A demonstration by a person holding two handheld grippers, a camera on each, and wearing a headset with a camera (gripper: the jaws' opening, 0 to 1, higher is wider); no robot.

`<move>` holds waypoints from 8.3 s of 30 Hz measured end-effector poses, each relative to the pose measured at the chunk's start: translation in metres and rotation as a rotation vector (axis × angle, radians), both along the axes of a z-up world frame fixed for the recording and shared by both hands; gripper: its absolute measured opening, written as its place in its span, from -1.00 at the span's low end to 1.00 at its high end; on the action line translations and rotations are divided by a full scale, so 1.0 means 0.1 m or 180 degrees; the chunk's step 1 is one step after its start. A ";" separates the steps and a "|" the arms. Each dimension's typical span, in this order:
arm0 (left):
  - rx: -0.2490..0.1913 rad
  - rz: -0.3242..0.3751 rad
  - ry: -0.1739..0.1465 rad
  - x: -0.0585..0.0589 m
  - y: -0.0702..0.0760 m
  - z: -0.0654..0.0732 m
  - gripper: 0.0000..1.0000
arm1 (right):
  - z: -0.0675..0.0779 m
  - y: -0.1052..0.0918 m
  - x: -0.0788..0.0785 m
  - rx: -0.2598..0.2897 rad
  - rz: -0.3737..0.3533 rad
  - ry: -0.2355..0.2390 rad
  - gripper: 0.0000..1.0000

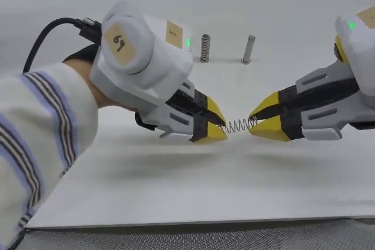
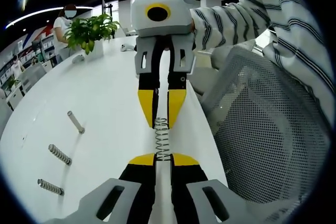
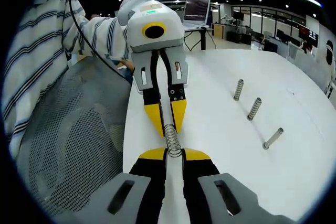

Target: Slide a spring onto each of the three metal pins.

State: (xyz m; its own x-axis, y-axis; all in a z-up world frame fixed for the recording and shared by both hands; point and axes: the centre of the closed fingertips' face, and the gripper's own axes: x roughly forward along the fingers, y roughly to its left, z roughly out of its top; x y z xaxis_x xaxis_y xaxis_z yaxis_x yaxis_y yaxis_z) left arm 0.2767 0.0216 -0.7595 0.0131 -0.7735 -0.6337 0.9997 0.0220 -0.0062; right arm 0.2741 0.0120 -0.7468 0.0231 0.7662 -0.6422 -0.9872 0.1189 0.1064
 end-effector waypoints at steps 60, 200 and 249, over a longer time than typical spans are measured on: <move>-0.0795 0.0197 0.0151 -0.15 -0.44 0.07 -0.95 | 0.16 -0.10 -0.11 -0.0922 0.0444 -0.0229 -0.74; -0.1033 0.1618 0.0174 0.69 0.09 -0.02 0.96 | 0.31 -0.29 1.61 -0.1581 -0.1101 0.0232 -0.85; -0.0834 0.1682 0.0189 0.75 0.24 -0.11 0.96 | -0.19 -0.19 1.78 -0.1935 -0.0501 0.0098 -0.84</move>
